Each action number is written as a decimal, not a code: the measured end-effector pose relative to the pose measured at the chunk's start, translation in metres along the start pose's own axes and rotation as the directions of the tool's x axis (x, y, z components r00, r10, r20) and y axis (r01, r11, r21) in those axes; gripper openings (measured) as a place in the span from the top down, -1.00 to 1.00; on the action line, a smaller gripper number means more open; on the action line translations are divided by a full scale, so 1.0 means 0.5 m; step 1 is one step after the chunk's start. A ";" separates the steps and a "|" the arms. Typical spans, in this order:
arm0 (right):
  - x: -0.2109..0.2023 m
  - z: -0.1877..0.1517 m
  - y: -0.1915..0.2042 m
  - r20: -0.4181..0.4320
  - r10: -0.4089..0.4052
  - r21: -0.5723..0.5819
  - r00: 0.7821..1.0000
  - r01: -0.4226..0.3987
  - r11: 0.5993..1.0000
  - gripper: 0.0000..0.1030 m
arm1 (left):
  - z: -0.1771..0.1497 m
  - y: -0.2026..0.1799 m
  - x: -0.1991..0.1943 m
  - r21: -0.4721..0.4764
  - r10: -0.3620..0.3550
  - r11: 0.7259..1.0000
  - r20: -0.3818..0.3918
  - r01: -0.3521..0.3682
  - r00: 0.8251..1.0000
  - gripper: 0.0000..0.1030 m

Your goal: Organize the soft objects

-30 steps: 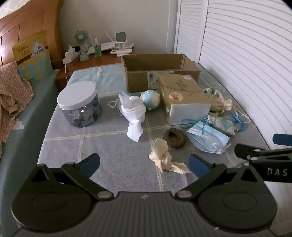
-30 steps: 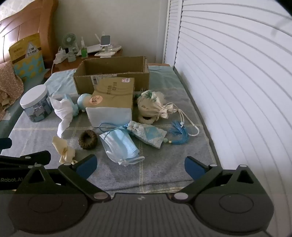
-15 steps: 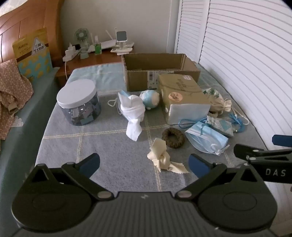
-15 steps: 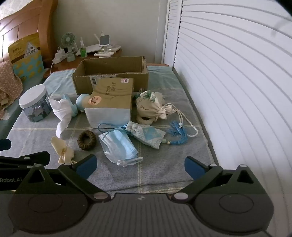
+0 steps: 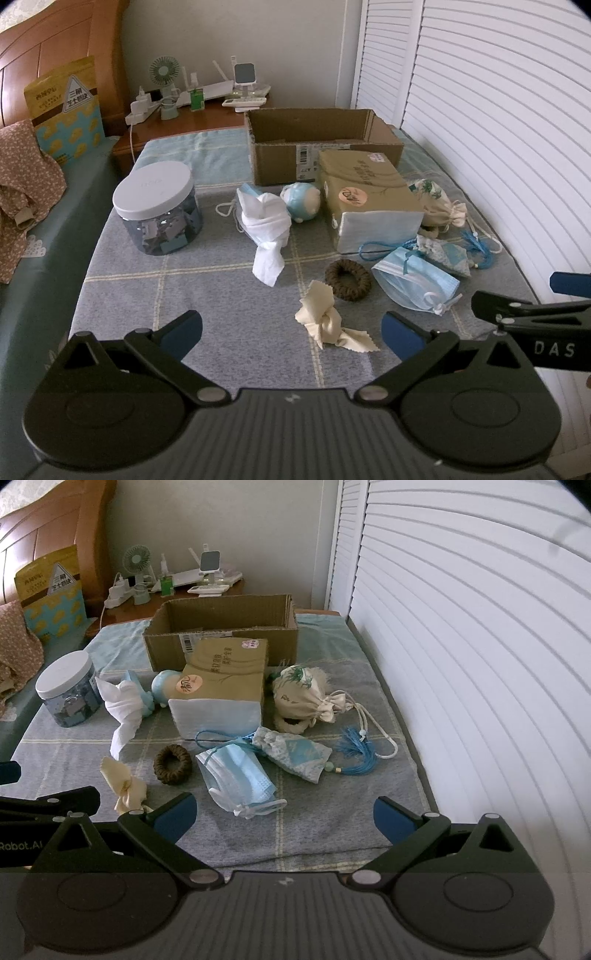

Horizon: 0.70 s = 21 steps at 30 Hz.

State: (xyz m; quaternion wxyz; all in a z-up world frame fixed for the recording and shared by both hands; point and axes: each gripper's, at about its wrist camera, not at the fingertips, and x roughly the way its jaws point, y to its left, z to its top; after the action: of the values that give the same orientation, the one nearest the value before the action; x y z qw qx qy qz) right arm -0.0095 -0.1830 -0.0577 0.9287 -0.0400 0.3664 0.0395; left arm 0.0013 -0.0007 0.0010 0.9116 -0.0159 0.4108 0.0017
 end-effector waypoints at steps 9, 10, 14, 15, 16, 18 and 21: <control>-0.001 -0.002 0.001 0.000 -0.002 -0.001 1.000 0.002 1.000 -1.00 | 0.000 -0.001 -0.001 0.003 -0.002 1.000 0.001 0.002 1.000 -0.99; -0.002 -0.002 0.002 0.001 -0.003 -0.002 1.000 0.003 1.000 -1.00 | 0.001 -0.004 -0.001 0.004 -0.002 1.000 0.001 0.002 1.000 -0.99; -0.002 -0.002 0.001 0.002 -0.004 -0.002 1.000 0.004 1.000 -1.00 | 0.002 -0.010 -0.002 0.009 -0.007 1.000 0.001 0.007 1.000 -0.99; -0.002 -0.001 0.001 0.001 -0.006 -0.002 1.000 0.006 1.000 -1.00 | 0.002 -0.010 -0.001 0.009 -0.009 1.000 0.001 0.009 1.000 -0.99; -0.002 0.000 0.000 0.001 -0.007 -0.003 1.000 0.007 1.000 -1.00 | 0.003 -0.010 -0.001 0.009 -0.010 1.000 0.001 0.010 1.000 -0.99; -0.001 0.000 -0.001 0.000 -0.006 -0.003 1.000 0.006 1.000 -1.00 | 0.002 -0.008 -0.001 0.009 -0.012 1.000 0.000 0.012 1.000 -0.99; -0.001 0.000 -0.001 0.002 -0.006 -0.003 1.000 0.006 1.000 -1.00 | 0.002 -0.009 -0.001 0.010 -0.014 1.000 0.001 0.014 1.000 -0.99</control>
State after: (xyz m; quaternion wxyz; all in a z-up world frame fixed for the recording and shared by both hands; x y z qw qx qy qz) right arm -0.0101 -0.1834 -0.0573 0.9291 -0.0425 0.3655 0.0371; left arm 0.0019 -0.0050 0.0020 0.9119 -0.0144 0.4102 -0.0069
